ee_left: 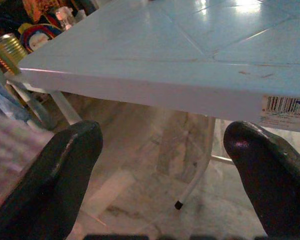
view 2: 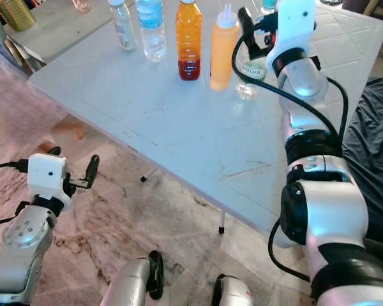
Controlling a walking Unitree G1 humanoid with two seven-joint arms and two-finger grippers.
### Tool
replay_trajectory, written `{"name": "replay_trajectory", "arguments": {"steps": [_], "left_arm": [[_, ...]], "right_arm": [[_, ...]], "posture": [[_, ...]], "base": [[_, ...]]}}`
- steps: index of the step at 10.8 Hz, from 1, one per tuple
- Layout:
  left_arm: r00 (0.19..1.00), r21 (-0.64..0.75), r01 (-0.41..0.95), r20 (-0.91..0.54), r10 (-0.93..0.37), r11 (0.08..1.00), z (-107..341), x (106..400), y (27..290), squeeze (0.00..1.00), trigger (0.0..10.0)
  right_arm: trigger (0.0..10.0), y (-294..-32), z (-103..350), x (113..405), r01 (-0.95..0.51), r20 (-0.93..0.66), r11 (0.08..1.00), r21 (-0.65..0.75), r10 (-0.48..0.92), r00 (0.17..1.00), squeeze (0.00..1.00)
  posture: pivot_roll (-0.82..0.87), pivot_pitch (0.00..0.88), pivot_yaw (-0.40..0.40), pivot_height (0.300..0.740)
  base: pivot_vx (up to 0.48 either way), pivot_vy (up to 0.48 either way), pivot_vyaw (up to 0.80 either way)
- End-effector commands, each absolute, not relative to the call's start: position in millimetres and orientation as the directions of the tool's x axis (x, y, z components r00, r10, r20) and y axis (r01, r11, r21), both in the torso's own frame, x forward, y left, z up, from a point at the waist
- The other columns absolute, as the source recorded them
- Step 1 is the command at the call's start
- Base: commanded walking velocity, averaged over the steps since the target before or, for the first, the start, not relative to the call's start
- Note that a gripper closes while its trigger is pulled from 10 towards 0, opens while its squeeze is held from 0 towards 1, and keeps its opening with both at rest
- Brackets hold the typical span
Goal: Restocking fridge
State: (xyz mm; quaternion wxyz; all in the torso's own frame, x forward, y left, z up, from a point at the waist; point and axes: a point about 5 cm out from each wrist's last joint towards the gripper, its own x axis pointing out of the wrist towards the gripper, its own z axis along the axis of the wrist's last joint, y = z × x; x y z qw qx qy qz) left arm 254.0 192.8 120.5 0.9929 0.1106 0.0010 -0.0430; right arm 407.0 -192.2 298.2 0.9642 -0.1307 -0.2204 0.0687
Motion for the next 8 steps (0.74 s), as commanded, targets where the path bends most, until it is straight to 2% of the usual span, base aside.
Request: {"name": "replay_trajectory", "arguments": {"steps": [1,3,6,8], "left_arm": [[0.996,0.231,0.088,-0.013,-0.087,0.969,121.7,253.1,195.3,0.00,10.0],[0.996,0.229,0.093,-0.017,-0.091,0.969,120.9,253.1,193.5,0.00,10.0],[0.995,0.227,0.103,-0.027,-0.100,0.968,119.2,251.6,191.7,0.00,10.0],[0.993,0.223,0.114,-0.033,-0.110,0.968,118.3,252.9,189.1,0.00,10.0]], "right_arm": [[0.0,-188.9,312.4,407.3,-0.064,0.442,0.951,-0.303,0.199,0.875,0.00],[0.0,-190.9,311.9,409.5,-0.059,0.423,0.956,-0.289,0.183,0.887,0.00],[0.8,-192.9,310.9,413.0,-0.062,0.379,0.956,-0.286,0.173,0.909,0.00],[0.6,-191.7,311.6,413.9,-0.066,0.373,0.959,-0.276,0.170,0.912,0.00]], "posture": [[0.28,0.229,0.080,0.740],[0.28,0.226,0.080,0.740],[0.29,0.226,0.078,0.740],[0.28,0.223,0.078,0.740]], "base": [[0.000,0.000,0.00],[0.000,0.000,0.00],[0.000,0.000,0.00],[0.000,0.000,0.00]]}}
